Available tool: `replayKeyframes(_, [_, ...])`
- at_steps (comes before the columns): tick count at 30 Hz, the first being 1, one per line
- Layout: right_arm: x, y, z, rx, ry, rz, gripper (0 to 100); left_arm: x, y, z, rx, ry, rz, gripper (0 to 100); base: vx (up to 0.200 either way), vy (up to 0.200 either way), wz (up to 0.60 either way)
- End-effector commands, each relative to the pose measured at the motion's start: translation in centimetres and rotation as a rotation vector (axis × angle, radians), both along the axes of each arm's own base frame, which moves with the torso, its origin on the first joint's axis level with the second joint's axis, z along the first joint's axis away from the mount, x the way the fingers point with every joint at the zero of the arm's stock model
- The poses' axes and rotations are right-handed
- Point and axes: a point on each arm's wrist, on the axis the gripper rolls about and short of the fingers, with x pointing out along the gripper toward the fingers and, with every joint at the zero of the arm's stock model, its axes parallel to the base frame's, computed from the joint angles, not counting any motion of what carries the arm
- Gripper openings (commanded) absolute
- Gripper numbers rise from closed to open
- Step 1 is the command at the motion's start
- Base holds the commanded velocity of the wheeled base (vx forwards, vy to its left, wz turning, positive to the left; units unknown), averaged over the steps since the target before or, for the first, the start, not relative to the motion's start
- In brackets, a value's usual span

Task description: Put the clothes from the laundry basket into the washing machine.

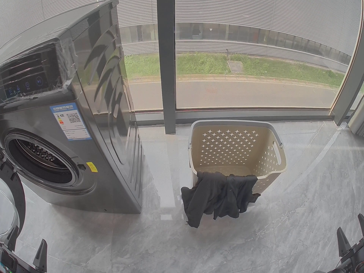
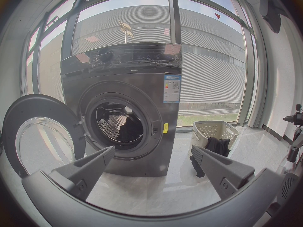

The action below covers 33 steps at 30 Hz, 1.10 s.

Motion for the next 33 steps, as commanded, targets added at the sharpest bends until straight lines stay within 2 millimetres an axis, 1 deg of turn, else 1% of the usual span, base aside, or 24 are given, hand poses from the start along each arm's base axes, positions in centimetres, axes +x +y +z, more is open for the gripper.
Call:
replayKeyframes(1, [0.00, 0.00, -0.48, 0.000, 0.000, 0.001, 100, -0.02, 0.00, -0.43, -0.001, -0.003, 0.002, 100, 0.000, 0.000, 0.00])
replayKeyframes(13, [0.00, 0.00, -0.48, 0.000, 0.000, 0.001, 100, -0.02, 0.00, -0.43, -0.001, -0.003, 0.002, 100, 0.000, 0.000, 0.00])
replayKeyframes(22, [0.00, 0.00, -0.48, 0.000, 0.000, 0.001, 100, -0.02, 0.00, -0.43, -0.001, -0.003, 0.004, 100, 0.200, 0.000, 0.00])
replayKeyframes(33, [0.00, 0.02, -0.50, -0.003, 0.001, 0.004, 100, -0.02, 0.00, -0.43, -0.002, -0.003, 0.004, 100, 0.000, 0.000, 0.00])
